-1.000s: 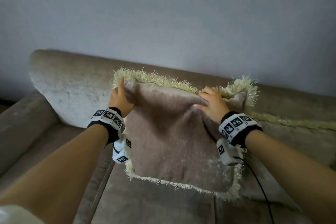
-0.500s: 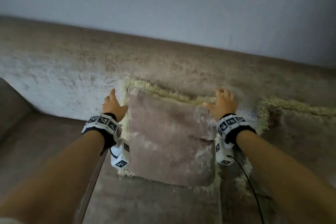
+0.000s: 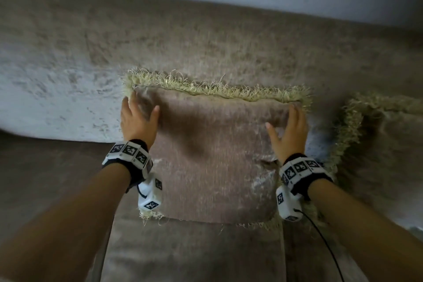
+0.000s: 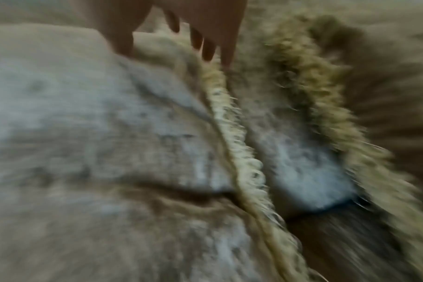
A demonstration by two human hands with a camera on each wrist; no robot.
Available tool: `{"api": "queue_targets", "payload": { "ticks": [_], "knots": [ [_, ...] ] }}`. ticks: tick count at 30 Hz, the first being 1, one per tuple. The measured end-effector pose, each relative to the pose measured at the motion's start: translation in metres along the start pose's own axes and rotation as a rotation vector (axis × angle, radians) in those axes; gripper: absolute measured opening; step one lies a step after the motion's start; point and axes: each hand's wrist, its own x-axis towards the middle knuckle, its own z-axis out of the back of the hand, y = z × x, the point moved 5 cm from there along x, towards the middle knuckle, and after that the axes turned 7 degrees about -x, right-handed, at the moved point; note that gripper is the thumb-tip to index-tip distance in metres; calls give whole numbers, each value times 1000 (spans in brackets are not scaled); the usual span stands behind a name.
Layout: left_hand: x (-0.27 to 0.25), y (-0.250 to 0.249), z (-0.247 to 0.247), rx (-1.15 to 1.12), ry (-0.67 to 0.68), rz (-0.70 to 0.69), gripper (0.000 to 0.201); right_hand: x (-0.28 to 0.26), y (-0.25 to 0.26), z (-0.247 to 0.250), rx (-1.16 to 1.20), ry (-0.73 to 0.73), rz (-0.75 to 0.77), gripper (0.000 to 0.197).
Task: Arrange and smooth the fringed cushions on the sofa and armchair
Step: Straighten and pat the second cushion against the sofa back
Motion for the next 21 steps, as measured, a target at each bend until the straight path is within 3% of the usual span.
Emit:
{"api": "queue_targets", "payload": {
  "ticks": [3,5,7,8,10,13,15,17,19,21],
  "knots": [
    [-11,-41,-13,142,-56,-435,65,-9,67,9,-34,-153,391,70],
    [-27,-54,-35,255,-14,-693,61,-28,96,-10,-101,-145,616,68],
    [-41,-39,-65,458,68,-888,57,-47,96,-51,-330,-37,840,66],
    [-41,-22,-78,569,112,-900,58,-46,84,-71,-470,32,873,66],
    [-25,17,-88,687,143,-777,63,-25,54,-94,-616,127,757,70],
    [-8,29,-75,658,93,-688,65,-10,51,-84,-524,49,593,72],
    [-22,17,-67,570,-3,-783,63,-28,60,-70,-375,-102,561,72],
    [-44,10,-75,492,-58,-922,63,-52,62,-74,-318,-158,628,73],
    [-53,12,-95,531,-45,-952,66,-50,57,-96,-427,-80,688,69],
    [-43,12,-117,666,7,-854,66,-30,54,-125,-562,84,629,67]
  ]
}}
